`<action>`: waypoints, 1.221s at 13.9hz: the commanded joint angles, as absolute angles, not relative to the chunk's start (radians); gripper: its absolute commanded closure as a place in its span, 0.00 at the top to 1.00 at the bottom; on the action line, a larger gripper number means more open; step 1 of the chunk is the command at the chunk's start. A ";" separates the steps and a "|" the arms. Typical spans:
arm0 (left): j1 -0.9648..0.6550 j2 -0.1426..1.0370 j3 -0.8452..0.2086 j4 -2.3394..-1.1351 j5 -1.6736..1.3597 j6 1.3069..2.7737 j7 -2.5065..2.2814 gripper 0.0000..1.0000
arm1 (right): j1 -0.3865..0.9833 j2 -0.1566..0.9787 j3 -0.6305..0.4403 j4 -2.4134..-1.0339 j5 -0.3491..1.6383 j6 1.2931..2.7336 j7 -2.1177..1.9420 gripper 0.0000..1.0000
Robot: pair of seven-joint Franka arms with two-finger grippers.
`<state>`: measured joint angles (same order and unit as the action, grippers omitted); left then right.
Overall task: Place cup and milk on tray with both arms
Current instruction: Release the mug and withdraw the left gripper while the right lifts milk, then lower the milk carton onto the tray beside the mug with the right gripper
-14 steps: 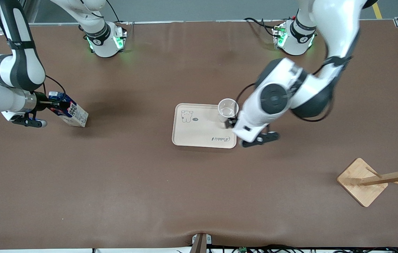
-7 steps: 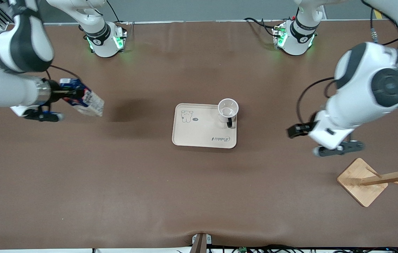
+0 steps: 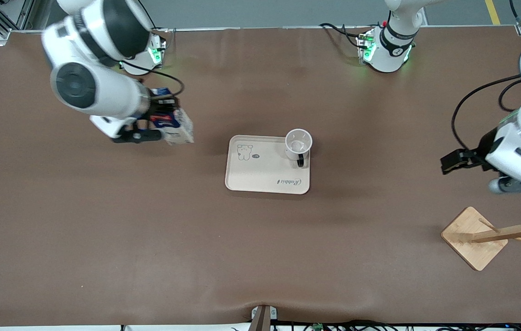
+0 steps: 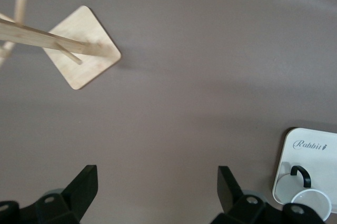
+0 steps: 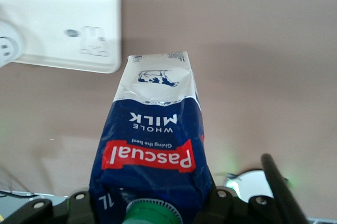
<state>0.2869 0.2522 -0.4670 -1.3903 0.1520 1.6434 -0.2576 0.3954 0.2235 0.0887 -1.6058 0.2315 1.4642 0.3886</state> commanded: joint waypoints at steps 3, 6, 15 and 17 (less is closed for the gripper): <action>0.287 0.144 -0.466 -1.411 0.167 1.608 -0.247 1.00 | 0.558 0.458 0.075 -1.443 0.291 1.596 0.564 0.15; 0.240 0.095 -0.424 -1.422 0.167 1.577 -0.244 1.00 | 0.620 0.540 0.075 -1.421 0.290 1.678 0.620 0.15; -0.008 -0.052 -0.114 -1.521 0.083 1.500 -0.115 1.00 | 0.653 0.652 0.071 -1.368 0.272 1.787 0.663 1.00; -0.029 -0.087 -0.103 -1.561 0.080 1.502 -0.114 1.00 | 0.653 0.650 0.072 -1.367 0.252 1.784 0.660 1.00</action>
